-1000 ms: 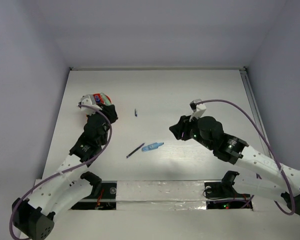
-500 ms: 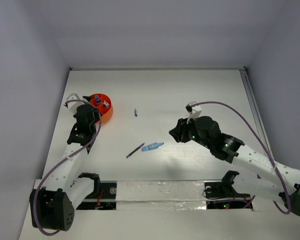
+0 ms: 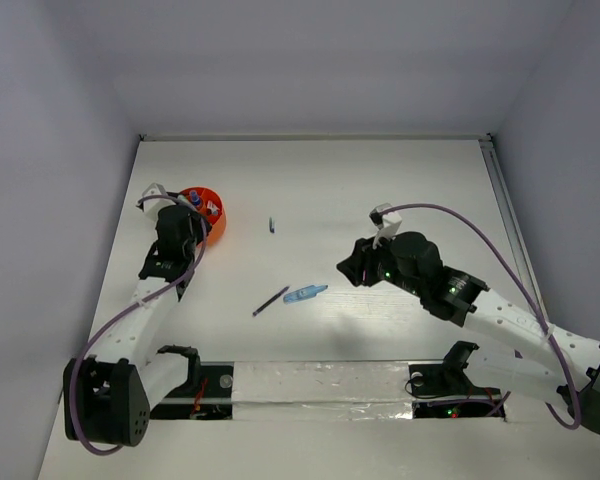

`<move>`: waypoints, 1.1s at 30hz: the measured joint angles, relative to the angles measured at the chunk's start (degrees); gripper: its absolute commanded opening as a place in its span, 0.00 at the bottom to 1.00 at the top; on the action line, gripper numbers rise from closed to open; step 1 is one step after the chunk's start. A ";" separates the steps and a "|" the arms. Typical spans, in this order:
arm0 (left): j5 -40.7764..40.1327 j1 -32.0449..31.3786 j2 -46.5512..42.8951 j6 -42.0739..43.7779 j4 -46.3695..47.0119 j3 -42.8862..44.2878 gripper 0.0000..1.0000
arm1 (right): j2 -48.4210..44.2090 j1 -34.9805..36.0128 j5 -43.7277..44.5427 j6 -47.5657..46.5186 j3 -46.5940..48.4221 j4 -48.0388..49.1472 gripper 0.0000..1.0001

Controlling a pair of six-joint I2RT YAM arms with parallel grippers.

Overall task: Sort the stationery into containers
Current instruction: Place the pen in the storage box.

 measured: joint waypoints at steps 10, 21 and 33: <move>-1.62 0.00 4.61 -1.46 5.51 -1.53 0.00 | 0.00 0.00 -1.49 -0.39 -0.72 0.37 0.47; -4.24 0.02 4.33 -1.53 9.40 -3.98 0.13 | 1.36 0.00 -2.75 -0.61 -0.72 1.07 0.46; -4.72 0.02 6.12 -1.53 11.74 -4.31 0.30 | 1.44 0.00 -3.19 -0.94 -0.72 1.20 0.46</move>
